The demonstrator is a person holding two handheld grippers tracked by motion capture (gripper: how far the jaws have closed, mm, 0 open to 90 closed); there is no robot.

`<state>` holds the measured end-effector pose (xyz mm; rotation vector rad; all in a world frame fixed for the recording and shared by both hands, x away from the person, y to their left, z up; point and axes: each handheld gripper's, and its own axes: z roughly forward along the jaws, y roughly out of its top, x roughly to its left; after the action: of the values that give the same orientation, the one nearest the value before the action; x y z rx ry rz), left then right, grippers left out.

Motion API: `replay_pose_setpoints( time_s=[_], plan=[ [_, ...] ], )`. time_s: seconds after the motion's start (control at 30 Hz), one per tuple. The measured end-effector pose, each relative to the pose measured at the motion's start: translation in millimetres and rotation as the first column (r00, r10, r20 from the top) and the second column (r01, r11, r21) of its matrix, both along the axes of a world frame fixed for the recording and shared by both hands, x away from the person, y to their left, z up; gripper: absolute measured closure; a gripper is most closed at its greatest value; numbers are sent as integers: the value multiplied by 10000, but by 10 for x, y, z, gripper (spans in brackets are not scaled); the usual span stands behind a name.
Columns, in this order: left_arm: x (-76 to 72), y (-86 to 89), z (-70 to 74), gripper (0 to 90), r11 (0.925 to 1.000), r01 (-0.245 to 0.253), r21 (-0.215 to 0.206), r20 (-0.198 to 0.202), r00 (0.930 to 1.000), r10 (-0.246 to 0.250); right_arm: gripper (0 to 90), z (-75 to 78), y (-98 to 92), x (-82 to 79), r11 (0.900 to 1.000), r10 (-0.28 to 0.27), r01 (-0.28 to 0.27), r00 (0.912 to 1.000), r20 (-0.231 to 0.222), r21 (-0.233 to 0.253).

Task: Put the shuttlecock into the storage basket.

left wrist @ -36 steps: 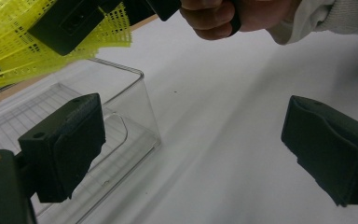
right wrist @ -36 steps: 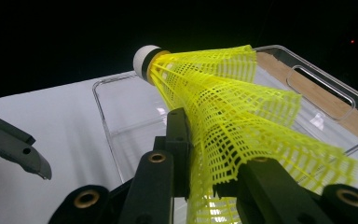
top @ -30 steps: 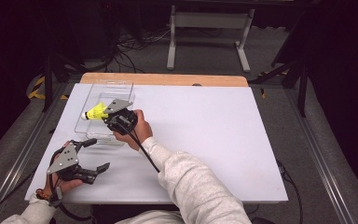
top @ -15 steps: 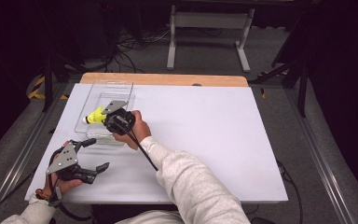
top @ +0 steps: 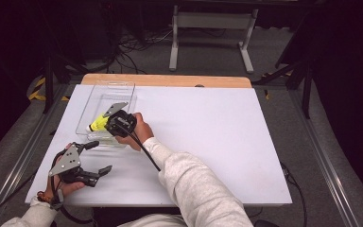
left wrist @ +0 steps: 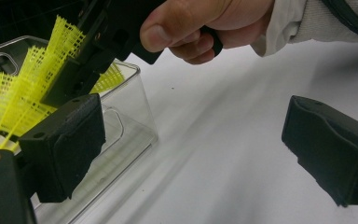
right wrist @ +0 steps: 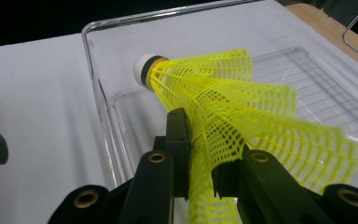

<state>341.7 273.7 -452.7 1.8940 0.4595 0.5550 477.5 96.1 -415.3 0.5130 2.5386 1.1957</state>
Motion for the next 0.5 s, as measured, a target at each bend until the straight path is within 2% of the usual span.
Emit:
replay_pose_setpoints(
  time_s=[0.13,0.3,0.4,0.5],
  plan=[
    [2,-1,-4,70,10000,28,42,-25,10000,-28,845,-17,20,6,9996,135,-138,9998,-120,-236],
    [1,3,-4,70,10000,33,34,-29,10000,-33,830,-40,10,50,9993,106,-120,9992,-388,-357],
    [4,5,-4,70,10000,31,32,-38,10000,-30,787,-59,-7,83,9991,60,-90,9973,-727,-406],
    [4,3,-4,70,10000,10,52,-30,10000,-10,740,-67,-15,85,9994,12,-42,9964,-849,-352]
  ],
)
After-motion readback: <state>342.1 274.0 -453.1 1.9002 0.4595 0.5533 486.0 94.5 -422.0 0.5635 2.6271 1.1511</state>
